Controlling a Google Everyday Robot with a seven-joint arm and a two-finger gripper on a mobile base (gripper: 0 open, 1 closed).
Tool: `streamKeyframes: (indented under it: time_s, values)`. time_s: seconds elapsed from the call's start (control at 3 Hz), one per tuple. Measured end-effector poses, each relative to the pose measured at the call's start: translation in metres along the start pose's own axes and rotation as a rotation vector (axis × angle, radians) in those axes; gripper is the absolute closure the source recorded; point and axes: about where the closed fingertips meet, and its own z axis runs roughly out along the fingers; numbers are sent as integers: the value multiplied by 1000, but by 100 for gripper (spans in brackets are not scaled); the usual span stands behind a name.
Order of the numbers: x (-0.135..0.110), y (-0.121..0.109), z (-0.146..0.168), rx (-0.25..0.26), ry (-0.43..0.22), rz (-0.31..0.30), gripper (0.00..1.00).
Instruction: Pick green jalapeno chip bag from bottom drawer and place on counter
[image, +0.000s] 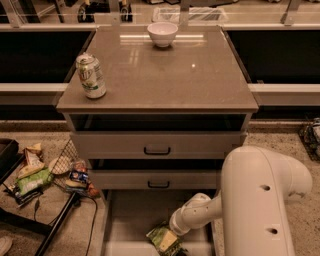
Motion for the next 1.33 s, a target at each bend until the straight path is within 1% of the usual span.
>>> streamKeyframes:
  time_s: [0.33,0.67,1.0,1.33]
  values:
    - [12,-17,18,22,-14,-15,0]
    - [34,-19,51,10,5,0,0]
    - [50,-16,77,-7,29,25,18]
    - [51,-13,87,-27,39,66,42]
